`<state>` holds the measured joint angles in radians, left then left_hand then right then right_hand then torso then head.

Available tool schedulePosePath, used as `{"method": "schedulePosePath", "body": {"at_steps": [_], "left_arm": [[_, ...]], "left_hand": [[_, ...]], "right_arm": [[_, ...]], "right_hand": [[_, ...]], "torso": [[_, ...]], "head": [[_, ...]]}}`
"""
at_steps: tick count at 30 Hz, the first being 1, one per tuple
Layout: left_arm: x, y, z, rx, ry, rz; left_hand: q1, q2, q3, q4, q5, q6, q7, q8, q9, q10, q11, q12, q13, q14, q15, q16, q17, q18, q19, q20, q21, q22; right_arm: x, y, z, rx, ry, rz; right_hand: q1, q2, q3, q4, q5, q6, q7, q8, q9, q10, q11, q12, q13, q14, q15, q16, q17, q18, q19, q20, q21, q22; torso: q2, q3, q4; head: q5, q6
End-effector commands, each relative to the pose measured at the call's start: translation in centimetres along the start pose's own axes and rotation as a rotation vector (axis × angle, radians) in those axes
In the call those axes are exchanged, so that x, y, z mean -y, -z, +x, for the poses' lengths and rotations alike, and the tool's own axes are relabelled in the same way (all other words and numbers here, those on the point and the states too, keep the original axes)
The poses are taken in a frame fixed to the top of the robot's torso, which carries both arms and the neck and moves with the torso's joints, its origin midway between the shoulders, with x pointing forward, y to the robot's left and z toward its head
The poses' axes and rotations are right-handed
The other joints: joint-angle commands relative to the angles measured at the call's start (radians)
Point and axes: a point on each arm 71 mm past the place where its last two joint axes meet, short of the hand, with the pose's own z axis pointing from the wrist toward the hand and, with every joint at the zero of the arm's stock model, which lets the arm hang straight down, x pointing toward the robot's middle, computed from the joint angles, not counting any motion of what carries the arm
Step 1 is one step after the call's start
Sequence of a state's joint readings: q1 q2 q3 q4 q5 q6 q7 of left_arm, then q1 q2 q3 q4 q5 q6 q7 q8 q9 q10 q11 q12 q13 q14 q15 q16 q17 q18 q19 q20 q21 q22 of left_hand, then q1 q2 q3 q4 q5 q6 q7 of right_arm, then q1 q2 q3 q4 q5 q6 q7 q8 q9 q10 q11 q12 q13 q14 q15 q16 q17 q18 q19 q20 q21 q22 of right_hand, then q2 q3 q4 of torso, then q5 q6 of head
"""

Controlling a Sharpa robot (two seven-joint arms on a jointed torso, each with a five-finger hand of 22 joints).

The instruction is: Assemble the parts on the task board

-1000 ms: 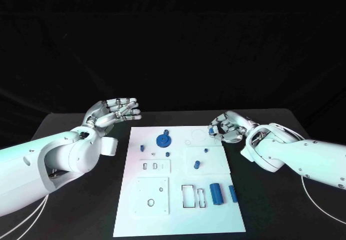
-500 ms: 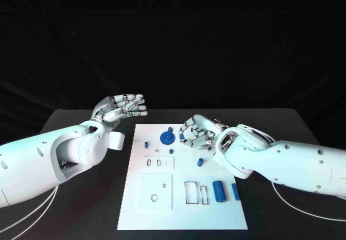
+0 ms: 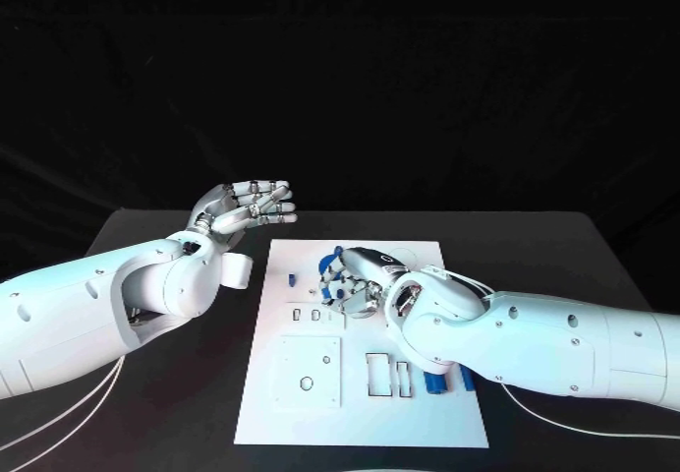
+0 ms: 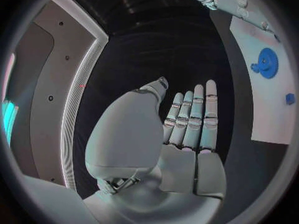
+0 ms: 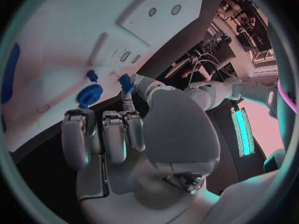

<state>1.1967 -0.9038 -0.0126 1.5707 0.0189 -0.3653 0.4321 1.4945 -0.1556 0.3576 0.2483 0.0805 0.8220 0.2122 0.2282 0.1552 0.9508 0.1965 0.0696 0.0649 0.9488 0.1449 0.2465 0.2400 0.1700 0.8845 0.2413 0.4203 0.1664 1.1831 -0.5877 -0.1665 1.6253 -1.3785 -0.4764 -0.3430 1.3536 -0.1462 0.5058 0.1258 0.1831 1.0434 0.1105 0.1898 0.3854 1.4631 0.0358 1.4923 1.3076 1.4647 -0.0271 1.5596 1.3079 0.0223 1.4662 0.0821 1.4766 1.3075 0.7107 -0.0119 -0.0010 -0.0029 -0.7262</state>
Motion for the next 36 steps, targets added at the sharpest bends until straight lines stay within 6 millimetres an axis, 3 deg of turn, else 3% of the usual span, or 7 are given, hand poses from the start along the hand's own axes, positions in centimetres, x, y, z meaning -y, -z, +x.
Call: {"method": "schedulePosePath", "body": {"at_steps": [1, 13, 36], "left_arm": [[0.0, -0.1, 0.3, -0.02, 0.014, 0.002], [0.0, -0.1, 0.3, -0.022, 0.015, 0.001], [0.0, -0.1, 0.2, -0.023, 0.015, -0.001]], "left_hand": [[-0.012, 0.001, -0.005, 0.002, -0.005, 0.006, 0.024, -0.002, 0.001, 0.004, -0.005, -0.002, 0.001, -0.005, 0.002, -0.005, 0.001, 0.011, -0.008, 0.0, 0.006, -0.002], [-0.012, 0.001, -0.005, 0.002, -0.005, 0.006, 0.024, -0.002, 0.001, 0.004, -0.005, -0.002, 0.001, -0.005, 0.002, -0.005, 0.001, 0.011, -0.008, 0.0, 0.006, -0.002], [-0.014, 0.001, -0.006, 0.003, -0.005, 0.007, 0.023, -0.002, 0.001, 0.005, -0.005, -0.002, 0.001, -0.005, 0.002, -0.006, 0.002, 0.011, -0.009, 0.0, 0.006, -0.002]], "right_arm": [[-0.1, -0.1, 0.6, -0.004, 0.078, -0.001], [-0.5, -0.2, 2.5, -0.028, 0.097, -0.011], [0.0, -0.1, 3.2, -0.046, 0.103, 0.007]], "right_hand": [[-0.017, 0.001, 0.008, 0.0, 0.002, 0.007, -0.004, 0.041, 0.038, 0.053, -0.008, -0.002, 0.194, 0.093, -0.008, -0.004, 0.208, 0.007, 0.032, -0.007, -0.003, 0.185], [-0.029, -0.006, 0.009, 0.002, 0.001, 0.004, -0.005, 0.045, 0.04, 0.055, -0.009, -0.001, 0.196, 0.094, -0.009, -0.004, 0.209, 0.006, 0.034, -0.008, -0.002, 0.187], [-0.052, -0.034, 0.005, 0.003, 0.001, -0.005, -0.004, 0.05, 0.043, 0.055, -0.008, -0.002, 0.195, 0.093, -0.01, -0.005, 0.206, 0.007, 0.032, -0.009, -0.006, 0.184]], "torso": [[0.001, 0.0012, -0.0013], [0.002, 0.0018, -0.0011], [0.001, 0.0008, -0.001]], "head": [[0.006, -0.003], [0.013, -0.01], [0.018, -0.017]]}}
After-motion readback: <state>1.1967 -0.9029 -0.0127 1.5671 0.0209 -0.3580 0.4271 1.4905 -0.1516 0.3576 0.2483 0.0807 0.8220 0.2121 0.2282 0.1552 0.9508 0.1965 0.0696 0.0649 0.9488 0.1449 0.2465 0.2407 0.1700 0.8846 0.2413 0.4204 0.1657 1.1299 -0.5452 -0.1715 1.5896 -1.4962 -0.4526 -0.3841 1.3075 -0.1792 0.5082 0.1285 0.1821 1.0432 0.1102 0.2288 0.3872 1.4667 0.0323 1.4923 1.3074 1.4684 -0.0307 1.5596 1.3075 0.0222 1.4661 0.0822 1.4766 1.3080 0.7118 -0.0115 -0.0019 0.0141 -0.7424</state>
